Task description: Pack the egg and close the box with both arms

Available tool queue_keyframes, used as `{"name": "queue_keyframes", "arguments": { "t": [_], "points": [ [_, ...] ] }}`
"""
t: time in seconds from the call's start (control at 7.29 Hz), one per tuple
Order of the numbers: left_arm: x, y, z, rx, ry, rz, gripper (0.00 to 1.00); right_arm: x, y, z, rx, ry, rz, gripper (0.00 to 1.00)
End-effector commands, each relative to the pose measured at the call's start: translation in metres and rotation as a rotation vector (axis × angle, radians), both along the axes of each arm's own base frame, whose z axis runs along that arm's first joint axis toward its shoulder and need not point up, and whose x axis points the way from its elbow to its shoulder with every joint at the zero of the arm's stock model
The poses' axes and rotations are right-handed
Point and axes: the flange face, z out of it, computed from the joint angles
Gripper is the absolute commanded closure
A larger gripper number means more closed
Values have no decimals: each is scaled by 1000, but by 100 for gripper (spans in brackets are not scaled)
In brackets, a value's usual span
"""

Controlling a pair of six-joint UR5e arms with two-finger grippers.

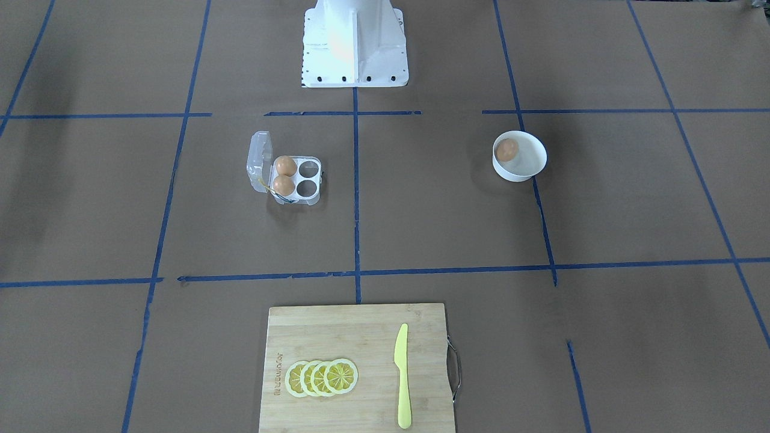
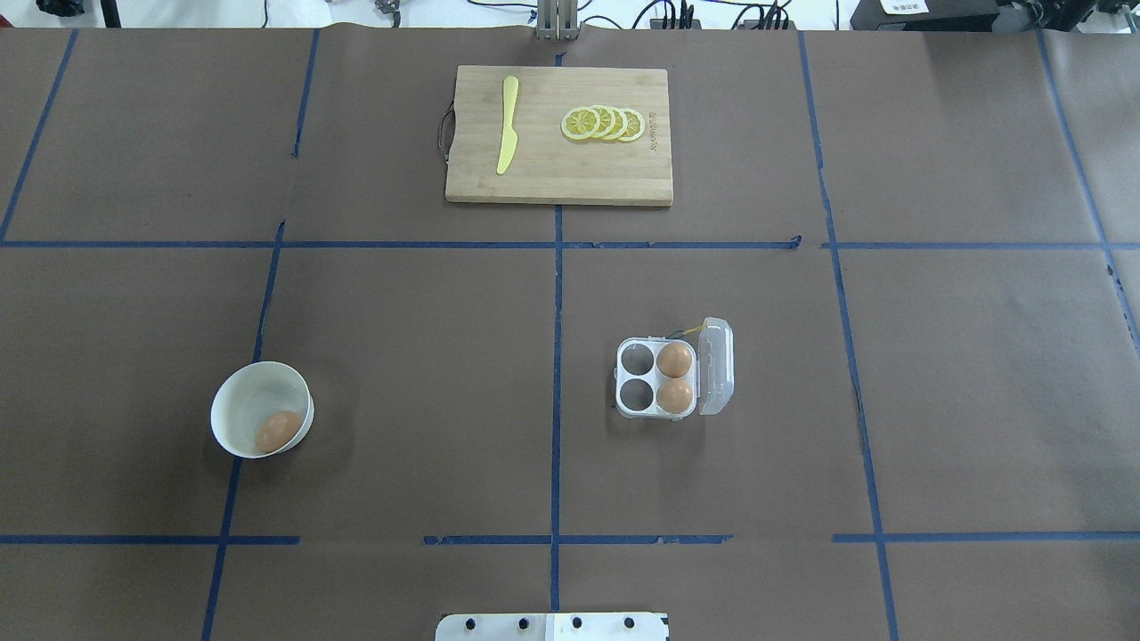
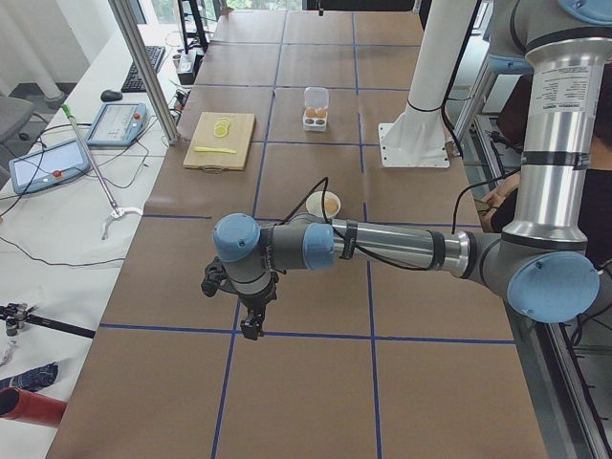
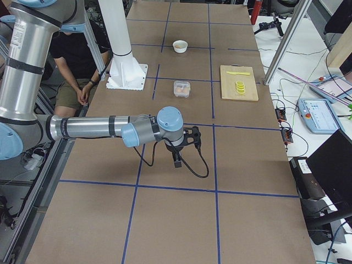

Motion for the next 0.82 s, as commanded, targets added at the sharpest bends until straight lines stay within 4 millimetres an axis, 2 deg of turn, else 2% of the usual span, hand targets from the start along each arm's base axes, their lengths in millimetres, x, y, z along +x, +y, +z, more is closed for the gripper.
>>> {"name": "queue_keyframes", "arguments": {
  "t": [0.0, 0.14, 0.27, 0.41, 0.69],
  "points": [
    [-1, -1, -13, 33, -8, 2, 0, 4, 1, -4, 2, 1, 10, 0],
    [-1, -1, -29, 67, -11, 2, 0, 4, 3, -2, -6, 1, 9, 0],
    [-1, -1, -28, 56, -19, -5, 0, 4, 4, 1, -12, 2, 9, 0],
    [-17, 1, -40, 82, -60, -32, 0, 4, 4, 1, -13, 2, 9, 0],
    [-18, 7, -36, 88, -61, -26, 0, 4, 4, 4, -18, 2, 9, 0]
  ]
}}
